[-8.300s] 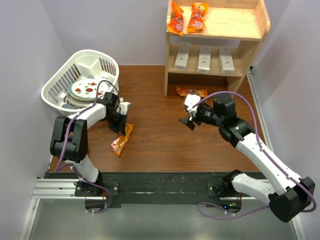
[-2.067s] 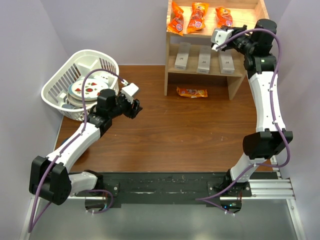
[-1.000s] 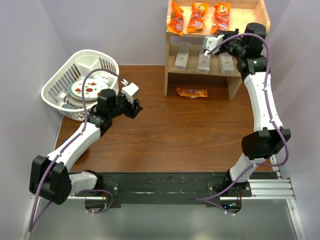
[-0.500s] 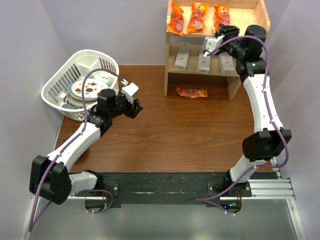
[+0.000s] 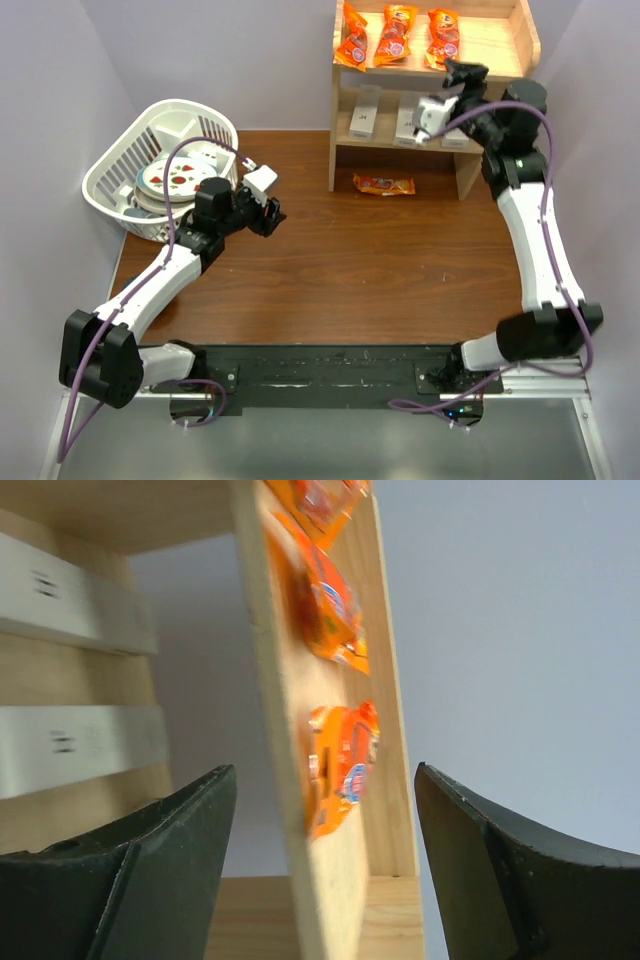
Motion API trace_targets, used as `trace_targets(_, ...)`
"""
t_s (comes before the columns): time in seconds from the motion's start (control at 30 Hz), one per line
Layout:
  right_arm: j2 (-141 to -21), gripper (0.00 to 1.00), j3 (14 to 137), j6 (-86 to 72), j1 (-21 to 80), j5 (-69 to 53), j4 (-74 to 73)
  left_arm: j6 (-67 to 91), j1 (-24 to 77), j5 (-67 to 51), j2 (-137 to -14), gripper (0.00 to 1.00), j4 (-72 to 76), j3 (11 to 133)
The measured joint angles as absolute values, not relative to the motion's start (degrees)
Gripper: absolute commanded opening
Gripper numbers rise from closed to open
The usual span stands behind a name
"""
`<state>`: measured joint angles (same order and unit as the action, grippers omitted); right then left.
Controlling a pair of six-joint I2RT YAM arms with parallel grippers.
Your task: Place and organize the shaving razors onto the shelf
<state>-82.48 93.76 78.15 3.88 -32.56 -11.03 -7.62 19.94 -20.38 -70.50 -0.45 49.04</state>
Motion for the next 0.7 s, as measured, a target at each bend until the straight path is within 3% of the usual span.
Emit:
trace_targets(0.17, -63.8, 0.69, 75.6, 71.6, 12.3, -35.4, -13.5, -7.1, 19.9, -20.3, -70.5, 0.64, -0.1, 48.9)
trace_targets(0.3, -57.8, 0.65, 67.4, 63.5, 20.1, -37.1, -15.0, -6.5, 19.9, -20.1, -70.5, 0.65, -0.1, 48.8)
trace_targets(0.43, -61.6, 0.62, 61.2, 56.2, 23.2, -35.3, -13.4, -5.8, 19.7, -19.2, -70.0, 0.65, 0.3, 48.4)
trace_targets(0.7, -82.5, 0.59, 59.3, 49.2, 26.7, -28.3, -10.5, -3.7, 17.6, -18.2, -66.4, 0.66, 0.1, 45.4)
